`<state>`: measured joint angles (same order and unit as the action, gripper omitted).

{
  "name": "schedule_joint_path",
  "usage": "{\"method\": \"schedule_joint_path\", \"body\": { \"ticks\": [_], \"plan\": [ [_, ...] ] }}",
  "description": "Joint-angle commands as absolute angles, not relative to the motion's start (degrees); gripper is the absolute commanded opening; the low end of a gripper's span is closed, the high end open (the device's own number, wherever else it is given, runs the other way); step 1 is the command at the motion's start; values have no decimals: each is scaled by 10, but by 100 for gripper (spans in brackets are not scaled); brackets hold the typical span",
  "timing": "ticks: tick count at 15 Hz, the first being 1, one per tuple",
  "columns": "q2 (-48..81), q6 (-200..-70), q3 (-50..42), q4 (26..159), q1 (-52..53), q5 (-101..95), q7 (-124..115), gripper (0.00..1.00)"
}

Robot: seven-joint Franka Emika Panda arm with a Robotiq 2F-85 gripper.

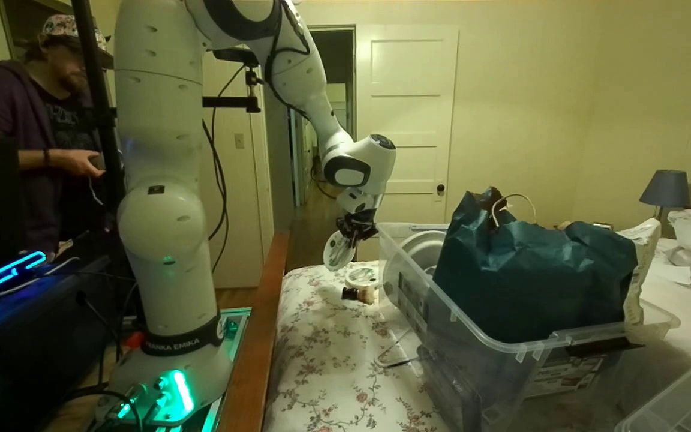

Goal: Move the lid to the left.

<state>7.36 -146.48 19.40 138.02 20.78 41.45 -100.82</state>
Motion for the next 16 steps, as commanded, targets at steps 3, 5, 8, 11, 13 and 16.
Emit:
{"method": "schedule_joint_path", "body": {
  "ticks": [3, 5, 8, 11, 13, 16],
  "plan": [
    [104, -1489, 205, 1325, 219, 451, -1025, 2],
    [114, -1506, 209, 1310, 223, 459, -1024, 2],
    [130, -1532, 204, 1290, 232, 430, -1034, 2],
    [146, -1547, 198, 1279, 239, 414, -1038, 2],
    [158, -1557, 200, 1271, 238, 424, -1026, 32],
    [164, -1574, 195, 1265, 244, 410, -1029, 46]
  ]
}}
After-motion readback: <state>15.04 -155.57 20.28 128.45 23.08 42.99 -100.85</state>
